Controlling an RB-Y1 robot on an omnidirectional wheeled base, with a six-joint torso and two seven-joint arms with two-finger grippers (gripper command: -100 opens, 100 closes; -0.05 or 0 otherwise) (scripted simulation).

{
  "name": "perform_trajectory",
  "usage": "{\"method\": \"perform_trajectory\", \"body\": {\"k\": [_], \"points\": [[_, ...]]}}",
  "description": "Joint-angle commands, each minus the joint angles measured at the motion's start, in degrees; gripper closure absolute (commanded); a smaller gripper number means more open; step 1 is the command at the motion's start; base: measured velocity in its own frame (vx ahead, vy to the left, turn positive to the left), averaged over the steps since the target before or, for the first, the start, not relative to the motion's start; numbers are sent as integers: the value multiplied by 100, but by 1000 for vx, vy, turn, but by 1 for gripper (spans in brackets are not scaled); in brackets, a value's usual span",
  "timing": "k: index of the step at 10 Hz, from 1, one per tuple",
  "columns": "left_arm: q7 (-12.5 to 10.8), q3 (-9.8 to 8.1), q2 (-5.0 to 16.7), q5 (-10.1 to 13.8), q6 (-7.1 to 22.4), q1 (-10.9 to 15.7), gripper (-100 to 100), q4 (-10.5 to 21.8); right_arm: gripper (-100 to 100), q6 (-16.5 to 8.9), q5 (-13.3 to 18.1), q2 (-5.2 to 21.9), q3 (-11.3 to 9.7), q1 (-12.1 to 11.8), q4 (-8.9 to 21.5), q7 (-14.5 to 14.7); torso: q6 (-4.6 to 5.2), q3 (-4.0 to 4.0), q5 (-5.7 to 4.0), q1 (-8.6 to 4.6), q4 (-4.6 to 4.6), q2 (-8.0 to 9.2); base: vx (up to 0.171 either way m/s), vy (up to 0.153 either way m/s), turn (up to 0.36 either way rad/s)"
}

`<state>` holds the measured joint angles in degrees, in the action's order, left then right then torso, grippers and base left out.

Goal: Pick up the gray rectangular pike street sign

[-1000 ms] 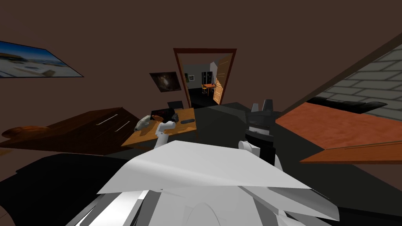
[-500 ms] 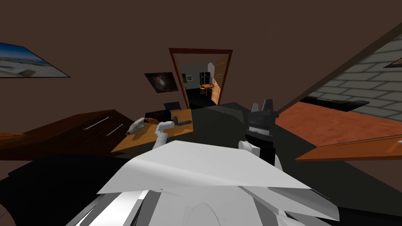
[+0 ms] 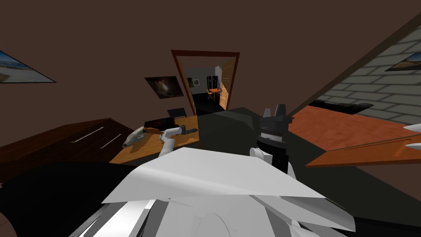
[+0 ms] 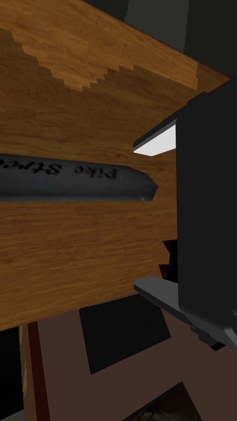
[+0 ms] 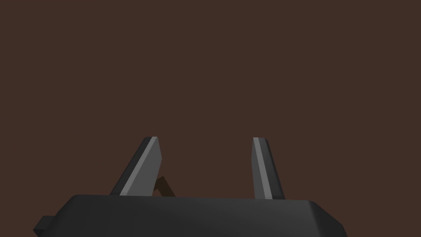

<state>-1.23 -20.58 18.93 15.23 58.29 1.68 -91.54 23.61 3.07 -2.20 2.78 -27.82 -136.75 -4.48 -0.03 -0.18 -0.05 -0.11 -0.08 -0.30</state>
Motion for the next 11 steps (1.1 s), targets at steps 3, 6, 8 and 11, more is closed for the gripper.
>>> {"method": "perform_trajectory", "body": {"k": [3,6,8,11], "points": [[14,-86,115,128,469,46,-100,221,0,0,0,0,0,1,0,0,1,9,2,9,4,13,49,-14,-42],[51,-200,303,323,981,109,-100,658,0,0,0,0,0,0,0,0,0,1,0,0,1,2,93,-38,-71],[72,-250,399,416,1220,128,-100,906,0,0,0,0,0,0,0,0,-1,3,2,7,1,5,80,-17,-65],[114,-334,587,590,1614,146,-100,1322,0,0,0,0,1,0,0,0,-1,-4,3,14,-2,-7,118,-2,-78]]}}
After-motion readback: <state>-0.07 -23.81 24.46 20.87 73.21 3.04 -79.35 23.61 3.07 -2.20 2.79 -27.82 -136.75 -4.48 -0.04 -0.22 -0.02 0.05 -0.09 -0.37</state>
